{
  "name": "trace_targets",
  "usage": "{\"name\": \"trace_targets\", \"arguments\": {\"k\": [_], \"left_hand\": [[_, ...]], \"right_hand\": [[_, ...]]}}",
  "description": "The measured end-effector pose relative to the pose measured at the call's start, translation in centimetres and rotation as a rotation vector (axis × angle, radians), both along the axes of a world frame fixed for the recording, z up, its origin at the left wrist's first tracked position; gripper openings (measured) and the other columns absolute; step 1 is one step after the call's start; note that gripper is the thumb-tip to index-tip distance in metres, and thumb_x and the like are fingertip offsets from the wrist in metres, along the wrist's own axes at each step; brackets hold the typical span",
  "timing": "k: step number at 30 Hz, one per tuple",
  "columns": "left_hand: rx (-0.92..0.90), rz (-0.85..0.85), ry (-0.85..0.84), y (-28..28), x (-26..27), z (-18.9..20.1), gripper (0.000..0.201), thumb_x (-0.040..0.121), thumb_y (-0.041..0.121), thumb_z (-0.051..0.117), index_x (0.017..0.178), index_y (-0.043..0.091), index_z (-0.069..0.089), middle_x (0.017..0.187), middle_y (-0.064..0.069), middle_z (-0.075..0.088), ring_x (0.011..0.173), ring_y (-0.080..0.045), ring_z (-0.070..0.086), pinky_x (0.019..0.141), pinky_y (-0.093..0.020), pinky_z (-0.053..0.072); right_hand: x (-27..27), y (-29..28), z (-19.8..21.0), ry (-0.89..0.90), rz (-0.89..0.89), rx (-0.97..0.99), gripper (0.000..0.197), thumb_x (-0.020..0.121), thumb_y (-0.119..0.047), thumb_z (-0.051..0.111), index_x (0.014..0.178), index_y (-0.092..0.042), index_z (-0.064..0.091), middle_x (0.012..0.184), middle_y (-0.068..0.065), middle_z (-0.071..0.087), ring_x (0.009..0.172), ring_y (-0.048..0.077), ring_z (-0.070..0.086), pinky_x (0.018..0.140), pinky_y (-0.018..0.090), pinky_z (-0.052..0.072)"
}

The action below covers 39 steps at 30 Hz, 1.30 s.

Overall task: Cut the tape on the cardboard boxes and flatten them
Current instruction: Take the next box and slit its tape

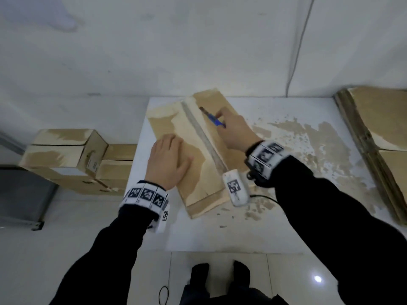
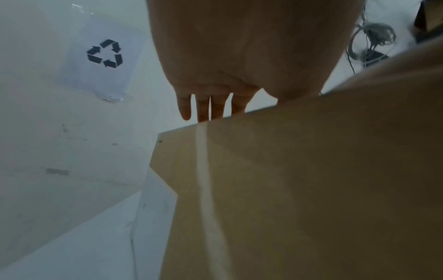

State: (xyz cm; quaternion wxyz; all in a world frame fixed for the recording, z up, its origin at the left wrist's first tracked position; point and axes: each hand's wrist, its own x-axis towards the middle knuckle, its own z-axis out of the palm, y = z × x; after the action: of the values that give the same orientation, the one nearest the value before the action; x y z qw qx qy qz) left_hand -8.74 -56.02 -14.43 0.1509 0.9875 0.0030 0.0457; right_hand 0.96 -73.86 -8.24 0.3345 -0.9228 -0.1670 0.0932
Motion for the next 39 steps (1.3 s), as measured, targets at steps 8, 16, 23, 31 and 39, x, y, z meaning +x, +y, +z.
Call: {"name": "trace_targets", "arguments": {"k": [8, 16, 23, 31, 39], "left_hand": [[-0.006, -0.014, 0.021, 0.6, 0.8, -2.5, 0.085, 0.085, 0.063, 0.010, 0.153, 0.013, 0.011, 0.161, -0.008, 0.001, 0.148, -0.020, -0.006, 0.116, -0.032, -0.011], [-0.057, -0.032, -0.030, 0.5, 0.7, -2.7, 0.085, 0.083, 0.060, 0.011, 0.153, 0.012, 0.013, 0.161, -0.008, 0.004, 0.148, -0.020, -0.004, 0.114, -0.026, -0.017], [-0.073, -0.017, -0.010, 0.2, 0.7, -2.5, 0.087, 0.081, 0.060, 0.007, 0.153, 0.012, 0.011, 0.161, -0.007, 0.001, 0.148, -0.020, -0.008, 0.115, -0.030, -0.015], [-0.074, -0.015, -0.001, 0.2, 0.6, -2.3, 0.089, 0.082, 0.063, 0.005, 0.153, 0.011, 0.011, 0.161, -0.008, 0.001, 0.148, -0.021, -0.007, 0.119, -0.034, -0.009], [-0.076, -0.026, 0.000, 0.2, 0.7, -2.4, 0.088, 0.082, 0.061, 0.008, 0.153, 0.009, 0.012, 0.161, -0.009, 0.003, 0.148, -0.022, -0.007, 0.119, -0.036, -0.008]], "right_hand": [[3.1, 7.6, -1.2, -0.075, 0.050, -0.292, 0.028, 0.096, -0.004, 0.037, 0.122, 0.000, 0.045, 0.109, 0.023, 0.059, 0.097, 0.036, 0.056, 0.068, 0.032, 0.030], [2.9, 7.3, -1.4, -0.054, 0.027, -0.248, 0.031, 0.096, -0.005, 0.037, 0.126, 0.000, 0.045, 0.111, 0.025, 0.059, 0.096, 0.037, 0.056, 0.083, 0.040, 0.042], [2.8, 8.1, -1.3, -0.066, 0.034, -0.274, 0.025, 0.095, -0.005, 0.035, 0.116, 0.005, 0.046, 0.098, 0.028, 0.058, 0.090, 0.044, 0.053, 0.064, 0.033, 0.028], [2.4, 9.0, 0.3, -0.091, 0.132, -0.391, 0.024, 0.094, 0.000, 0.031, 0.111, -0.011, 0.043, 0.089, 0.013, 0.044, 0.078, 0.024, 0.041, 0.068, 0.030, 0.028], [2.4, 8.3, -0.3, -0.052, 0.047, -0.360, 0.026, 0.095, -0.004, 0.036, 0.117, 0.000, 0.049, 0.105, 0.023, 0.060, 0.097, 0.039, 0.057, 0.080, 0.042, 0.043]]}}
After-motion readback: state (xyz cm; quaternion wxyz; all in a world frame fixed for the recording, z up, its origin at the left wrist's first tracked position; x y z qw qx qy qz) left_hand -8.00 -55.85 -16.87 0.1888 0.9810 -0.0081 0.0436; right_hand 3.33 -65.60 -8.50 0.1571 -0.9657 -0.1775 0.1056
